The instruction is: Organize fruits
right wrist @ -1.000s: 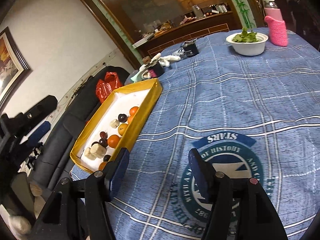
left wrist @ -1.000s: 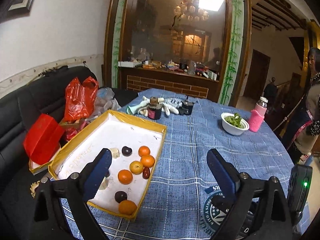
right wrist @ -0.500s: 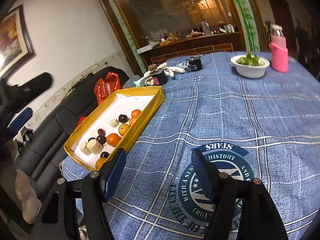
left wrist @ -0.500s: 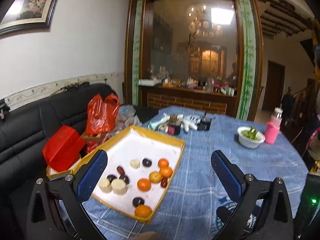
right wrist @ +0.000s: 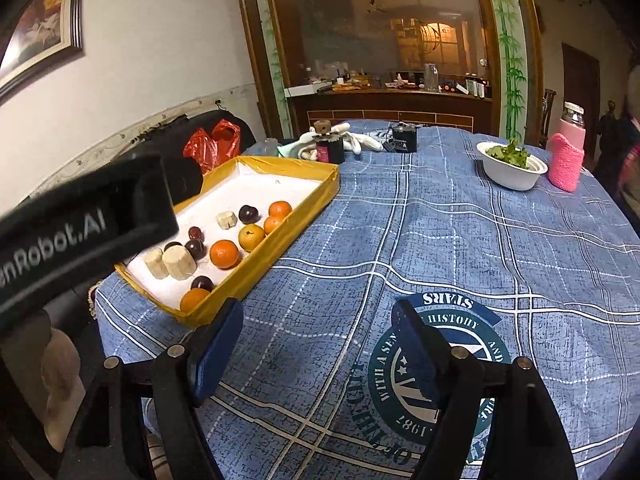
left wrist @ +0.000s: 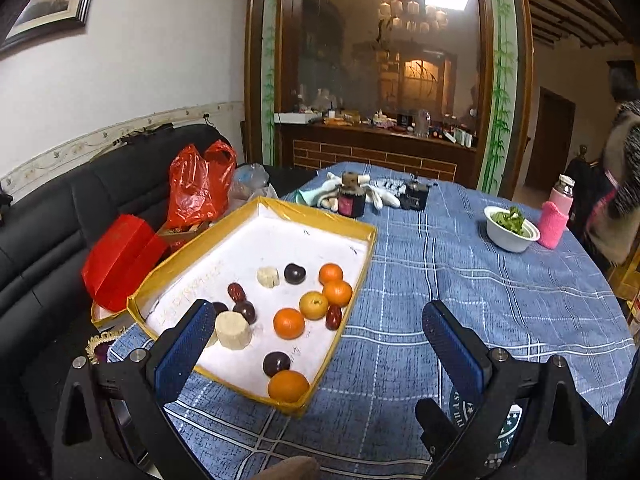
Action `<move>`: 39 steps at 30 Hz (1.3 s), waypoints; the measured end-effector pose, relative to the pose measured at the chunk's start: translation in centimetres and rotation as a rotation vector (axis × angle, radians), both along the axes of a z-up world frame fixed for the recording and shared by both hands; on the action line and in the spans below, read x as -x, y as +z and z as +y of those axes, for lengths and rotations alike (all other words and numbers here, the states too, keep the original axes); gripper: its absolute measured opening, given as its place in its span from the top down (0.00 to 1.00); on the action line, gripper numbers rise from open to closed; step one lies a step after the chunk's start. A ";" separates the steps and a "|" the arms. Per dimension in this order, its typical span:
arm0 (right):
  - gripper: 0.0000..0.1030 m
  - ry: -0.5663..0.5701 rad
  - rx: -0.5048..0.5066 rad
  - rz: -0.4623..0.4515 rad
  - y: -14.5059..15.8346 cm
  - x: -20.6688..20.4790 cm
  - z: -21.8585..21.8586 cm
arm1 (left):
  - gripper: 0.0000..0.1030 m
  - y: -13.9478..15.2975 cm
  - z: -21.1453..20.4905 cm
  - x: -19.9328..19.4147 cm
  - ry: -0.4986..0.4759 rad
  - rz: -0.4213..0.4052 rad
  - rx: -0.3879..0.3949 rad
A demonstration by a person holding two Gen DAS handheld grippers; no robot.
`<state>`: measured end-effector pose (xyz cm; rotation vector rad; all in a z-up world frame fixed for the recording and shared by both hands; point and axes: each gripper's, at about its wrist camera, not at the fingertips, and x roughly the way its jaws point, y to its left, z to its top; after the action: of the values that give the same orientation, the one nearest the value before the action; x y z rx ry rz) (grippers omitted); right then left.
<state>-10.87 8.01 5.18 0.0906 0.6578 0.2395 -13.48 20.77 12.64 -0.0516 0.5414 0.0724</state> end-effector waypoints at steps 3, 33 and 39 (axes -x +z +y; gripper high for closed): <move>0.21 -0.012 0.010 0.018 -0.4 -0.3 0.1 | 0.00 -0.3 0.2 -0.2 0.005 0.018 0.002; 0.18 -0.006 0.065 0.042 -1.1 -0.7 1.8 | 0.00 -2.3 1.1 -1.7 -0.056 0.146 0.087; 0.18 0.006 0.081 0.035 -1.2 -0.4 2.3 | 0.00 -2.2 1.3 -1.8 -0.052 0.157 0.098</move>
<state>-10.44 10.29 4.01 0.0151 0.7019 0.2171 -11.65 22.09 10.39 -0.1277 0.7029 -0.0010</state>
